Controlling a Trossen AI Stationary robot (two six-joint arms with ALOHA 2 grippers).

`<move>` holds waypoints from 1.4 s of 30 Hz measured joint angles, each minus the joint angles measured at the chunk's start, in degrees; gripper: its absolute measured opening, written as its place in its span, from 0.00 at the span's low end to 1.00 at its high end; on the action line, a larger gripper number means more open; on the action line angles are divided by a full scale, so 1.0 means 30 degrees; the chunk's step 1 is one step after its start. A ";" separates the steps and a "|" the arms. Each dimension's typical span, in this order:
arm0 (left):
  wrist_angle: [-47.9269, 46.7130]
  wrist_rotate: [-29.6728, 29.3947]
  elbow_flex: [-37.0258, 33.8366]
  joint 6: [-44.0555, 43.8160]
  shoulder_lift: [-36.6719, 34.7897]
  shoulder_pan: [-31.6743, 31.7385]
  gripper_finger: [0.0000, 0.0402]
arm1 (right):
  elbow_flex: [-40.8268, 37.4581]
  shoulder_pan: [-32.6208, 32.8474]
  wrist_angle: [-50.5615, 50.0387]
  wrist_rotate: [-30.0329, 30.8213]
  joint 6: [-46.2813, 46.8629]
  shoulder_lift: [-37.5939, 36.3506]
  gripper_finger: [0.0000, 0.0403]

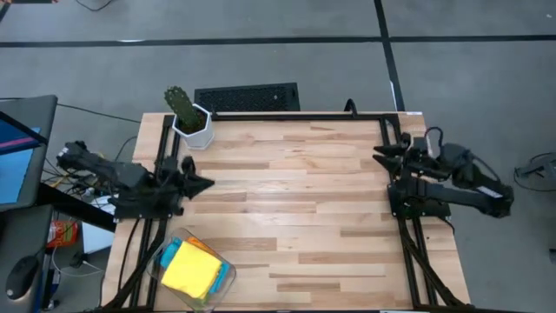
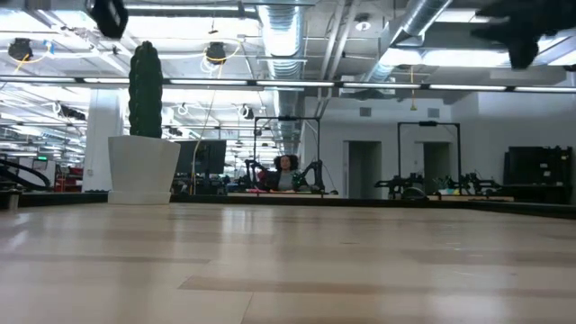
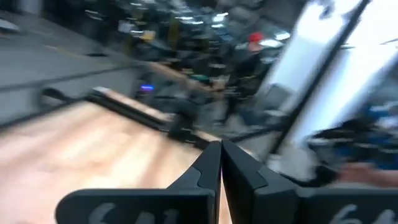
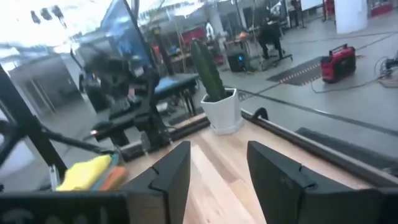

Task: Fold microfiber towels
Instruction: Return to Home Position

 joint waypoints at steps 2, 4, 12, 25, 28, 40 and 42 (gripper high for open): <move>0.2304 0.1585 -0.2258 -0.0742 -0.1066 0.0413 0.01 | -0.1569 0.0004 0.0670 0.0022 0.0535 -0.1318 0.46; 0.4511 0.2483 -0.4341 -0.1557 -0.2214 0.0775 0.01 | -0.2717 0.0007 0.1698 -0.0052 0.0975 -0.1279 0.46; 0.6096 0.2166 -0.9181 -0.3099 -0.6126 0.1064 0.01 | -0.6741 -0.0116 0.7732 0.0049 0.2521 -0.0349 0.45; 0.4781 0.3777 -0.9299 -0.0315 -0.8128 0.1127 0.01 | -0.9913 0.0966 0.9854 0.0603 0.2725 -0.0153 0.45; 0.4886 0.5566 -0.9304 0.0112 -0.8138 0.1127 0.01 | -0.9913 0.0966 0.9575 0.0565 0.3013 -0.0143 0.45; 0.1773 1.3295 -0.9335 0.3473 -0.8882 0.1124 0.01 | -0.9920 0.0966 0.9563 0.0562 0.2903 -0.0143 0.45; 0.0997 1.4184 -0.9335 0.4387 -0.8853 0.1127 0.01 | -0.9920 0.0966 0.9563 0.0562 0.2903 -0.0143 0.45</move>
